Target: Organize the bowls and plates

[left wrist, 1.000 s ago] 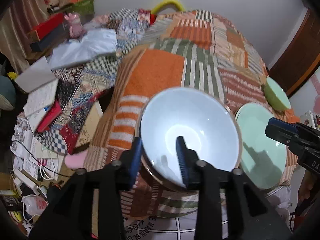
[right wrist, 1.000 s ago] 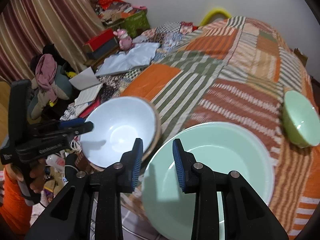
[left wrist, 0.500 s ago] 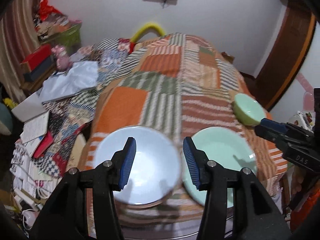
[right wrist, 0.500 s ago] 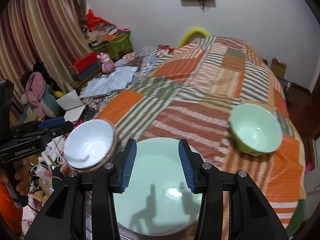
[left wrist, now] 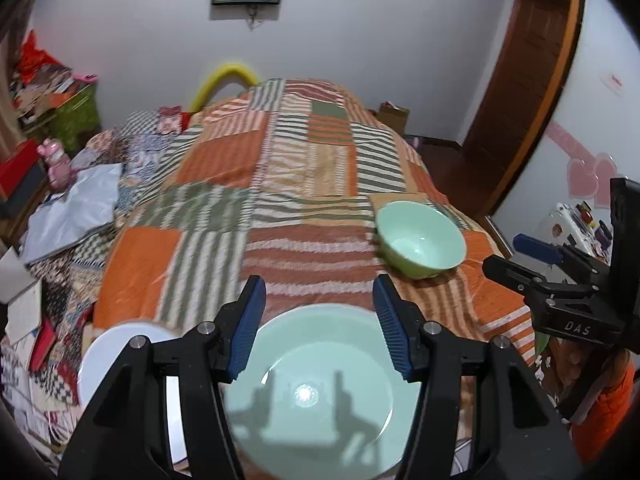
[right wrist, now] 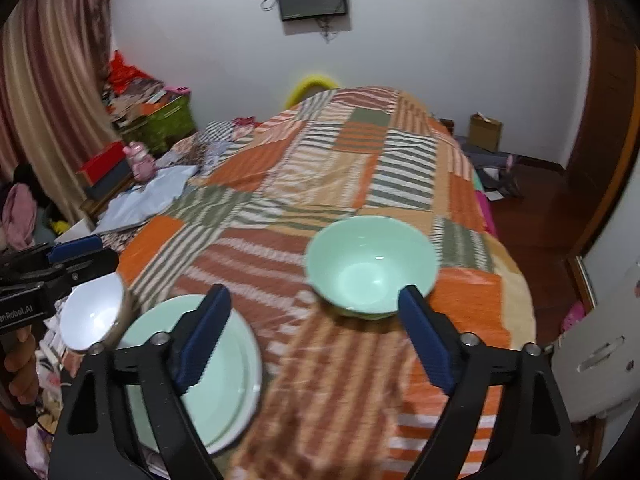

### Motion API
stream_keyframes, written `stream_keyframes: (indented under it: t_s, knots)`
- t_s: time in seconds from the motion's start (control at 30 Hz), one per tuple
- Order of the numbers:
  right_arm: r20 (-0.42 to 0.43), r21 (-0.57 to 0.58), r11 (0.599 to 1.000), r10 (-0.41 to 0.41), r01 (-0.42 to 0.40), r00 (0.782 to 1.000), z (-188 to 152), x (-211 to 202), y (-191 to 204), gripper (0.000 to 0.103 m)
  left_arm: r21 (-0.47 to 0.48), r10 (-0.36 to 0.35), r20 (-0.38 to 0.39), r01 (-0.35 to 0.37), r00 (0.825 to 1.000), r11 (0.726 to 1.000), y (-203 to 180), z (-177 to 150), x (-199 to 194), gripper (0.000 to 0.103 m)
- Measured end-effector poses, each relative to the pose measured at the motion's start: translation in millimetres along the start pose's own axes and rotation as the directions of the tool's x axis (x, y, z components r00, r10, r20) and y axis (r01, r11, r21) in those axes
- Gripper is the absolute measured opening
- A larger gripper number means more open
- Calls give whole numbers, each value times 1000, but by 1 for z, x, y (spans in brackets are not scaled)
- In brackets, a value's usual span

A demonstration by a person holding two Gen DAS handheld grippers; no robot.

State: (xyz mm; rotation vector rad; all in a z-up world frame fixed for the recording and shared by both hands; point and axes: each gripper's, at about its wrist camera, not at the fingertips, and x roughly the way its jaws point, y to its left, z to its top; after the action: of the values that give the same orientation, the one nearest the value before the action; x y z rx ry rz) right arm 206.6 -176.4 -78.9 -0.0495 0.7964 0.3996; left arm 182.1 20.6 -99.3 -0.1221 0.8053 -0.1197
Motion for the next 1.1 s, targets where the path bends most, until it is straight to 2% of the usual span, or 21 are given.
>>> stream_keyframes:
  t_s: [0.1,0.17,0.23,0.5,0.6,0.77,1.0,1.1]
  knots:
    - [2,6,999,-42,42,999,5,2,-15,89,16,-16,-12,17,1000,1000,-12,8,16,59]
    - [4,4,998,-69,69,998,7,5,-26,99,15,-36,-30,37,999,999,-20,14,30,59]
    - [8,7,997,-81,81,997,9,7,-33,103,17,-54,-55,55,997,998,-27,19,45,59]
    - [-26,33,994,-102,102,994,14,29,-60,102,60,-68,-114,75,991,995,-52,33,99,59]
    - [-45,38,995,-95,97,994,15,41,-68,98,66,-74,-137,84,988,994,-60,35,118,59]
    - [-90,37,995,-84,88,992,14,58,-77,75,73,-71,-172,84,982,994,-65,37,149,59]
    - [-164,83,995,-41,55,986,9,82,-91,59,57,-77,-208,91,975,994,-66,39,177,56]
    - [-197,103,994,-11,31,980,7,91,-97,47,69,-83,-213,100,973,993,-69,40,185,55]
